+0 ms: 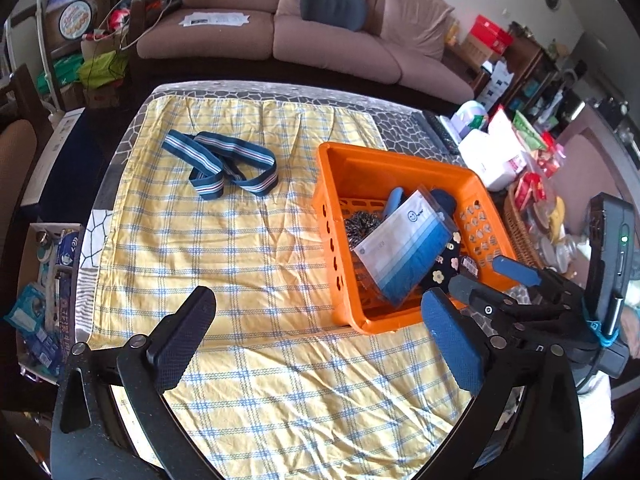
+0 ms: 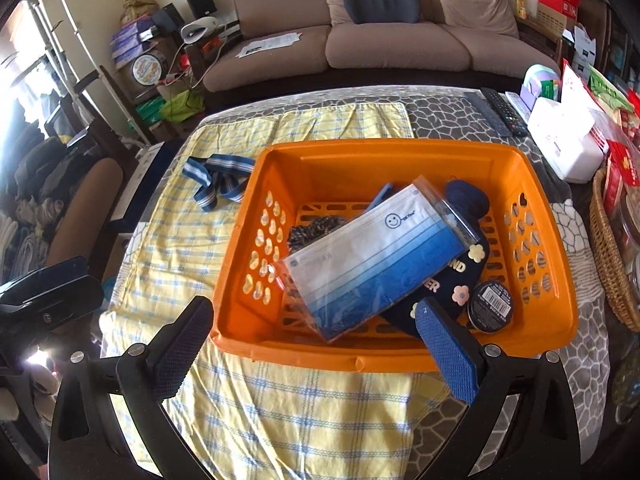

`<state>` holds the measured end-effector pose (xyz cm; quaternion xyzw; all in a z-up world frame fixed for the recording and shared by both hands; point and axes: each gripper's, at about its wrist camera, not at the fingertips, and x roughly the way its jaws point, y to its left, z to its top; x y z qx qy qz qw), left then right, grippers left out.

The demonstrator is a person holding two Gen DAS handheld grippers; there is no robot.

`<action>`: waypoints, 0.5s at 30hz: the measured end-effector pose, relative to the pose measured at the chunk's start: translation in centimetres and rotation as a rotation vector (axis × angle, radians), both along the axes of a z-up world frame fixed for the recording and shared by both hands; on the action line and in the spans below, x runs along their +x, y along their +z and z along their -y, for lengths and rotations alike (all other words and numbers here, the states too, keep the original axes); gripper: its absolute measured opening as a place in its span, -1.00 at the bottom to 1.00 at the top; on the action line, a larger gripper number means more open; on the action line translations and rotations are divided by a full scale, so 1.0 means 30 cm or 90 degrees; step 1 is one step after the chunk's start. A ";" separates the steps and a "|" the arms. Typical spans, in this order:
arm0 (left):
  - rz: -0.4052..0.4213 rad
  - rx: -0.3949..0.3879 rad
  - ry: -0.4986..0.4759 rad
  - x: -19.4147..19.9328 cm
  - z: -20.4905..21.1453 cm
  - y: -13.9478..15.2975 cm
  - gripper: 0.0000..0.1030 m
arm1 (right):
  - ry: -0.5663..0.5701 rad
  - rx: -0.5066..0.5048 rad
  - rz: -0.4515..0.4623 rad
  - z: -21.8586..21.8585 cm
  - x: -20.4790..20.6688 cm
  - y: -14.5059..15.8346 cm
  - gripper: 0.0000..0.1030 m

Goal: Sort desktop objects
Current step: 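Lift both tools away from the basket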

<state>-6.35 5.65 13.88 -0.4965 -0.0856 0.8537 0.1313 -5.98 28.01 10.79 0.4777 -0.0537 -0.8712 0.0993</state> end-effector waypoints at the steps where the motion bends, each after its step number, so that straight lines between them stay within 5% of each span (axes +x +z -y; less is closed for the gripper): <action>1: 0.000 0.000 0.003 0.003 0.015 0.000 1.00 | 0.005 0.001 -0.001 0.017 0.001 0.003 0.99; 15: 0.036 0.021 0.086 -0.030 0.379 -0.080 1.00 | 0.078 -0.062 0.005 0.270 -0.049 0.010 0.99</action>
